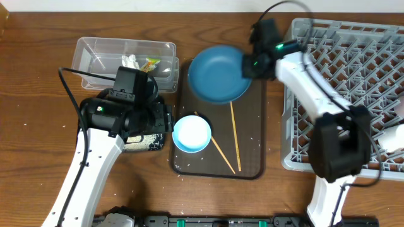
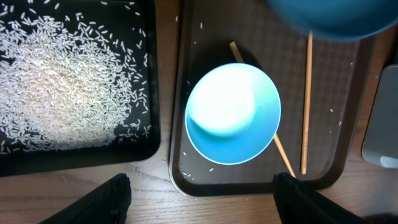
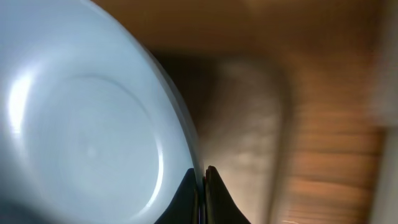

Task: Sort waste into correct bins and load items into the dishwasher rack
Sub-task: 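Lift the teal plate with right gripper and stand it in the rack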

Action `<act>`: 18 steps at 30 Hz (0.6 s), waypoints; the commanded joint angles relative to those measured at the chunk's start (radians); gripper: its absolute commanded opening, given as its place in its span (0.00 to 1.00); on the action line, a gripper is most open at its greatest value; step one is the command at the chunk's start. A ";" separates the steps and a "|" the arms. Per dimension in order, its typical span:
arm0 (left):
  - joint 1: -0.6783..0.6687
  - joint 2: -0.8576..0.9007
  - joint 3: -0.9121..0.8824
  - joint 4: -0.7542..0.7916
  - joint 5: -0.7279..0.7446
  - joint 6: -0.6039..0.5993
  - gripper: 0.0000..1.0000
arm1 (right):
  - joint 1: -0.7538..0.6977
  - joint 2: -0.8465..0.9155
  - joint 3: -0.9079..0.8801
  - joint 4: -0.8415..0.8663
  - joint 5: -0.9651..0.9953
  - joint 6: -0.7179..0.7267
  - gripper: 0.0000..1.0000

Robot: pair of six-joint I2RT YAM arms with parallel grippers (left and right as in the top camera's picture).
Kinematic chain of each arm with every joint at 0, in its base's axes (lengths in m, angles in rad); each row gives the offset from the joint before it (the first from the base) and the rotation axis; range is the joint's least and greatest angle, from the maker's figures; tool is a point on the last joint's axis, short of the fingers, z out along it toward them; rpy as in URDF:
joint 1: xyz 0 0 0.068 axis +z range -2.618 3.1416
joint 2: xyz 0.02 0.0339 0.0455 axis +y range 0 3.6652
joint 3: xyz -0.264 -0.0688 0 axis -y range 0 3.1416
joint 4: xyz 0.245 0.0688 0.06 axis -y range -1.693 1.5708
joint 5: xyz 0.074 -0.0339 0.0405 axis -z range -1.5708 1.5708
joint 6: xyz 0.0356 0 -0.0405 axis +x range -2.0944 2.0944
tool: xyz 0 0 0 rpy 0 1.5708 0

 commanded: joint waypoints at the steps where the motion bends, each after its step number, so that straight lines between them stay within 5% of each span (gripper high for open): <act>1: 0.003 0.006 -0.008 -0.002 -0.014 0.006 0.76 | -0.082 -0.153 0.087 -0.024 0.135 -0.103 0.01; 9: 0.003 0.006 -0.008 0.003 -0.014 0.006 0.76 | -0.266 -0.341 0.092 0.000 0.481 -0.272 0.01; 18: 0.003 0.006 -0.008 0.003 -0.014 0.006 0.76 | -0.481 -0.355 0.092 0.113 0.748 -0.399 0.01</act>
